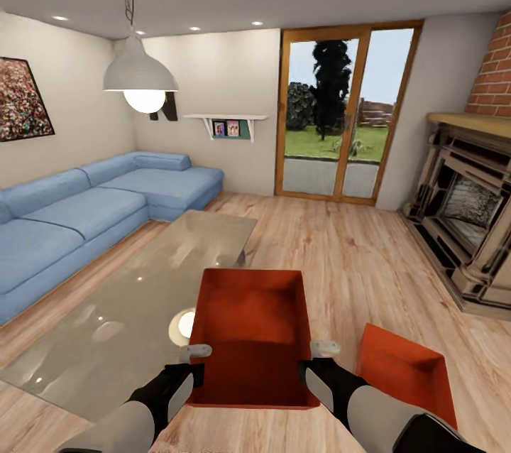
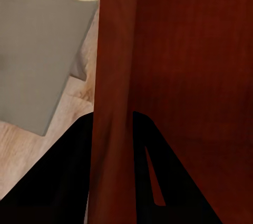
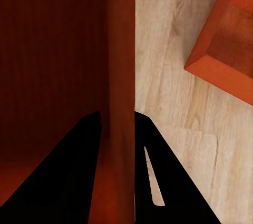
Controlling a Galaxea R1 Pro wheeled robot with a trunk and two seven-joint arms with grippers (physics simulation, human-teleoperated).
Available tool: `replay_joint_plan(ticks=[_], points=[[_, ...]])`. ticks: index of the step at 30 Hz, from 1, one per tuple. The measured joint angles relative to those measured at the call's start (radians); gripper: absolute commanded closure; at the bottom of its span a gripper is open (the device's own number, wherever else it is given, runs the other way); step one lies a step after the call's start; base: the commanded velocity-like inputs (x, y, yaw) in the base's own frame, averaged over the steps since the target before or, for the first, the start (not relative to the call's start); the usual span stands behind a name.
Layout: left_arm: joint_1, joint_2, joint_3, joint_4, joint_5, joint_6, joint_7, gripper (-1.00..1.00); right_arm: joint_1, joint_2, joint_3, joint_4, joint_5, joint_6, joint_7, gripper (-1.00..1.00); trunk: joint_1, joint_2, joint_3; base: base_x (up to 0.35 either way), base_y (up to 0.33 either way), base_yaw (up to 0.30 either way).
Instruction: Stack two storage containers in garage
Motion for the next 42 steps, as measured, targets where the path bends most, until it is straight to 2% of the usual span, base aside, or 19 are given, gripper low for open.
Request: replay_joint_plan(ticks=[42], points=[[0.0, 0.001, 0.0, -0.001, -0.002, -0.004, -0.002, 1.0, 0.0, 0.001, 0.001, 0.0, -0.001, -0.005, 0.0, 1.0, 0.0, 0.0, 0.012, 0.0, 0.0, 0.286]])
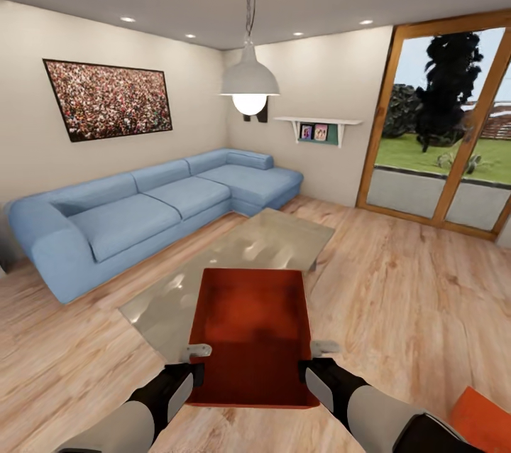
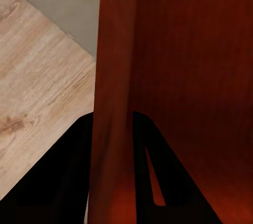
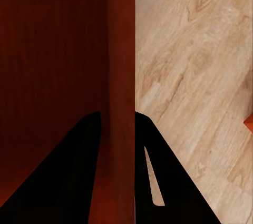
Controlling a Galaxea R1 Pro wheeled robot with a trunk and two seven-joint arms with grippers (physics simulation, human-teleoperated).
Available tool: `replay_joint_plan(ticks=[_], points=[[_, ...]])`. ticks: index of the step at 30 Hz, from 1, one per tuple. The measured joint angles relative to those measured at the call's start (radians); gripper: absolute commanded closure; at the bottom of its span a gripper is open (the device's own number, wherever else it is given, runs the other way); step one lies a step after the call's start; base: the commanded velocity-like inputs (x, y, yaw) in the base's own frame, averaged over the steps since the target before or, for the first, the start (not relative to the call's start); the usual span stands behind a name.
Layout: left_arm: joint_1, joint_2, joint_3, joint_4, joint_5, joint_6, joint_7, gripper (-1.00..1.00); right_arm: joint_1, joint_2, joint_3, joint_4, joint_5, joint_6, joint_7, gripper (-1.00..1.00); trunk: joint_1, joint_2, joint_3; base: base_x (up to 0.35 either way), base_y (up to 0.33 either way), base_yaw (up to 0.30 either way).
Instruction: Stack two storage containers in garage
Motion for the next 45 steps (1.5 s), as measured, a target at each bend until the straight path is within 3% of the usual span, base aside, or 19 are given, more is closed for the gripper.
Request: replay_joint_plan(ticks=[45], points=[[0.0, 0.0, 0.0, -0.001, 0.0, 0.0, 0.0, 1.0, 0.0, 0.0, -0.001, 0.0, 0.001, -0.001, 0.0, 1.0, 0.0, -0.001, 0.018, 0.0, 0.0, 0.286]])
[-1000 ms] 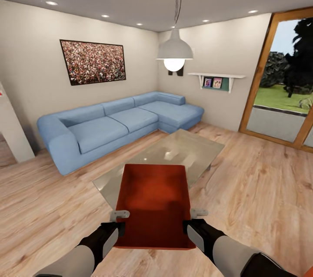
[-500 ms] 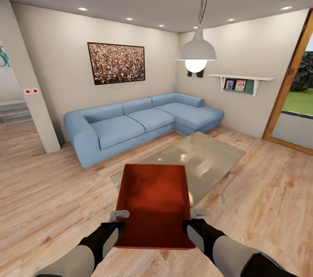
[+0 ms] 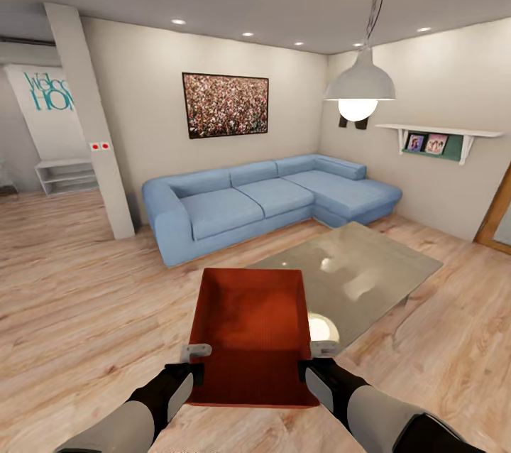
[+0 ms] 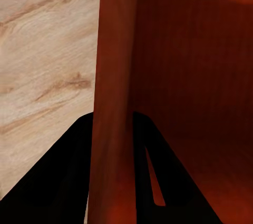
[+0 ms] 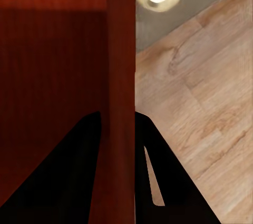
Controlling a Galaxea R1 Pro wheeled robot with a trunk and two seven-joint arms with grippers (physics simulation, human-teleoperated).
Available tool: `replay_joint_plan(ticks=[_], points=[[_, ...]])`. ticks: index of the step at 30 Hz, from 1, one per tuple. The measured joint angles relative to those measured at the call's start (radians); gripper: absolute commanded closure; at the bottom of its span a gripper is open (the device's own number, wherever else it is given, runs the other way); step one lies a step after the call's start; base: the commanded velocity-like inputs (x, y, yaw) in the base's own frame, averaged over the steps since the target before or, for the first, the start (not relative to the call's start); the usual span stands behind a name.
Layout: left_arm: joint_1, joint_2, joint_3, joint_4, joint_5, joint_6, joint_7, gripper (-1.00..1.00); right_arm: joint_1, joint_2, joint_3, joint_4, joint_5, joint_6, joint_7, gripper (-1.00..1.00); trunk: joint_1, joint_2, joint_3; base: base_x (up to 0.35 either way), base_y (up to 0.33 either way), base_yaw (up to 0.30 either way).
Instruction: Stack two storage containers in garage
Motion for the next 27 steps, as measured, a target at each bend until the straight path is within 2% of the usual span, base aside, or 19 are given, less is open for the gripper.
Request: replay_joint_plan(ticks=[27], points=[[0.0, 0.0, 0.0, 0.0, -0.001, 0.0, -0.001, 1.0, 0.0, 0.0, 0.0, 0.0, 0.0, 0.0, 0.0, 1.0, 0.0, -0.001, 0.011, 0.0, 0.0, 0.286]])
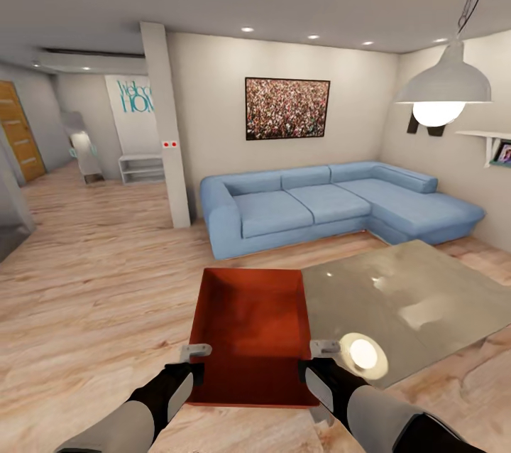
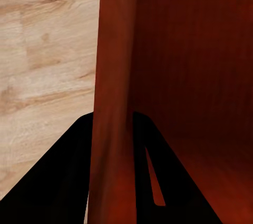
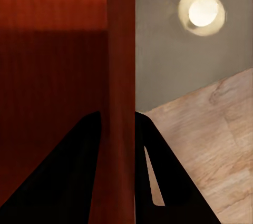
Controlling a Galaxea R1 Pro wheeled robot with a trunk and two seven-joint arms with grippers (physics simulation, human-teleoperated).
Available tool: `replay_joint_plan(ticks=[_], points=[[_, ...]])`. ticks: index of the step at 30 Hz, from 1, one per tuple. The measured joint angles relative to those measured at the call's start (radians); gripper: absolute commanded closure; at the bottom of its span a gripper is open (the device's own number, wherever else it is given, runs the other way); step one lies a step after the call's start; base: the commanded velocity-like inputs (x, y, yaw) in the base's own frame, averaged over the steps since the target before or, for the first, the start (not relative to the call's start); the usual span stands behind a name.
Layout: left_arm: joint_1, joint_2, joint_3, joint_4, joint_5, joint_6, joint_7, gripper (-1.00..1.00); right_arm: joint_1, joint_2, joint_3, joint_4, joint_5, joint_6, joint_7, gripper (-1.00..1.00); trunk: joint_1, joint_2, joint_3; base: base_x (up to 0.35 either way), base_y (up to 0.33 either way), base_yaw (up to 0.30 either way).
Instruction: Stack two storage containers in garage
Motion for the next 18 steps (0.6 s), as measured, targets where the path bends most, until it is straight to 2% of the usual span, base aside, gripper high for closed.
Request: replay_joint_plan(ticks=[18], points=[[0.0, 0.0, 0.0, 0.0, 0.0, 0.0, 0.0, 1.0, 0.0, 0.0, 0.0, 0.0, 0.0, 0.0, 0.0, 1.0, 0.0, 0.0, 0.008, 0.0, 0.0, 0.286]])
